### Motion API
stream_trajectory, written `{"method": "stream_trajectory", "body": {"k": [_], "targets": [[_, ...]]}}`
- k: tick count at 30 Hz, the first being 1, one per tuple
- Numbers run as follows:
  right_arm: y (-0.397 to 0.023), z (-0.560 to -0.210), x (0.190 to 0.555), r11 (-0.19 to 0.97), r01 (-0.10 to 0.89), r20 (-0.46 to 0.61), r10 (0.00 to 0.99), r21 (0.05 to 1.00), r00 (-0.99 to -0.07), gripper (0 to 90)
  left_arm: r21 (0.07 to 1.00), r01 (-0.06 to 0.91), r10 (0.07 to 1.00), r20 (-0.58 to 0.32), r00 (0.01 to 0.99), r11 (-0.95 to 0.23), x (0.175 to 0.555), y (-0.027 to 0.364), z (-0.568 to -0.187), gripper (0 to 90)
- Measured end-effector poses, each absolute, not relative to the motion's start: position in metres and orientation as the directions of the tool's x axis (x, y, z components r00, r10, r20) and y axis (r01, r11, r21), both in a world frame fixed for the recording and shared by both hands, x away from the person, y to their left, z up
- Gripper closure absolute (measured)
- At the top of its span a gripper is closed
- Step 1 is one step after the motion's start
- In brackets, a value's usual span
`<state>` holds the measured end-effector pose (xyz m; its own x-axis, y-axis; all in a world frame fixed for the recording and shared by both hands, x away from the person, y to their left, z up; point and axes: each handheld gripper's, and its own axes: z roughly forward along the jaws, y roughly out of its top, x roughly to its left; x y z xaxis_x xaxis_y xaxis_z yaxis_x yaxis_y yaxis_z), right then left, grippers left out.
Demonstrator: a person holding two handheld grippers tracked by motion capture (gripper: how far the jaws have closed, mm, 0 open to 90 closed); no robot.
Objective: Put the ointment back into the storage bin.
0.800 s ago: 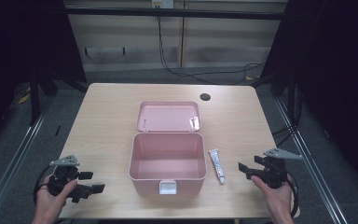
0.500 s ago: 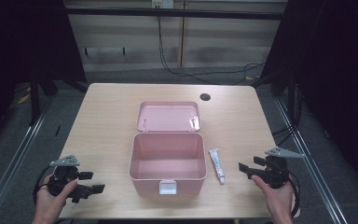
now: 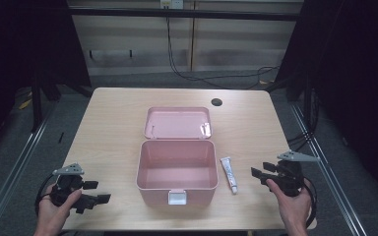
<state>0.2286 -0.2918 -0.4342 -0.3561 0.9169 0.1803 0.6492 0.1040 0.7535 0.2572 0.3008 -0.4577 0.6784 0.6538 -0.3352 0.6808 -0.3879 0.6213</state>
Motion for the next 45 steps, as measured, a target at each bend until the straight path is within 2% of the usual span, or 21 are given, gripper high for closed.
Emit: {"method": "stream_trajectory", "body": {"k": [5,9,14,18,23,25,26,30,36,40,43,45], "targets": [[-0.288,-0.432,0.232,0.096,0.681,0.209,0.913,0.726,-0.351,44.8,0.624,0.676,0.647,-0.335,0.685,-0.393,0.257,0.302,-0.457,18.5],[-0.282,-0.427,0.236,0.139,0.690,0.168,0.918,0.710,-0.359,41.2,0.622,0.679,0.651,-0.335,0.682,-0.391,0.257,0.301,-0.457,18.6],[-0.280,-0.423,0.248,0.156,0.721,0.214,0.894,0.675,-0.394,36.4,0.620,0.681,0.652,-0.336,0.680,-0.390,0.257,0.301,-0.458,18.6],[-0.278,-0.418,0.252,0.156,0.725,0.232,0.884,0.670,-0.405,36.3,0.619,0.679,0.654,-0.331,0.681,-0.394,0.258,0.301,-0.458,18.5],[-0.272,-0.414,0.257,0.181,0.735,0.230,0.878,0.653,-0.420,36.4,0.618,0.677,0.651,-0.329,0.685,-0.400,0.257,0.301,-0.458,18.5],[-0.270,-0.412,0.259,0.181,0.740,0.239,0.874,0.647,-0.423,38.6,0.620,0.678,0.651,-0.331,0.682,-0.395,0.257,0.301,-0.458,18.5],[-0.269,-0.409,0.262,0.187,0.741,0.247,0.867,0.645,-0.433,43.1,0.620,0.679,0.652,-0.332,0.682,-0.394,0.257,0.301,-0.458,18.6],[-0.265,-0.400,0.269,0.196,0.740,0.255,0.857,0.644,-0.448,45.0,0.616,0.679,0.651,-0.331,0.683,-0.400,0.258,0.301,-0.458,18.5],[-0.259,-0.393,0.280,0.215,0.756,0.277,0.841,0.618,-0.465,41.2,0.617,0.679,0.652,-0.331,0.682,-0.396,0.258,0.301,-0.458,18.5],[-0.253,-0.392,0.289,0.245,0.771,0.277,0.834,0.588,-0.477,46.0,0.618,0.682,0.655,-0.333,0.678,-0.392,0.258,0.301,-0.458,18.5],[-0.251,-0.393,0.293,0.253,0.778,0.286,0.829,0.576,-0.481,46.4,0.619,0.680,0.654,-0.333,0.680,-0.392,0.258,0.301,-0.459,18.6],[-0.249,-0.392,0.297,0.262,0.786,0.285,0.830,0.561,-0.480,43.5,0.620,0.680,0.653,-0.334,0.680,-0.391,0.258,0.301,-0.459,18.5]]}}
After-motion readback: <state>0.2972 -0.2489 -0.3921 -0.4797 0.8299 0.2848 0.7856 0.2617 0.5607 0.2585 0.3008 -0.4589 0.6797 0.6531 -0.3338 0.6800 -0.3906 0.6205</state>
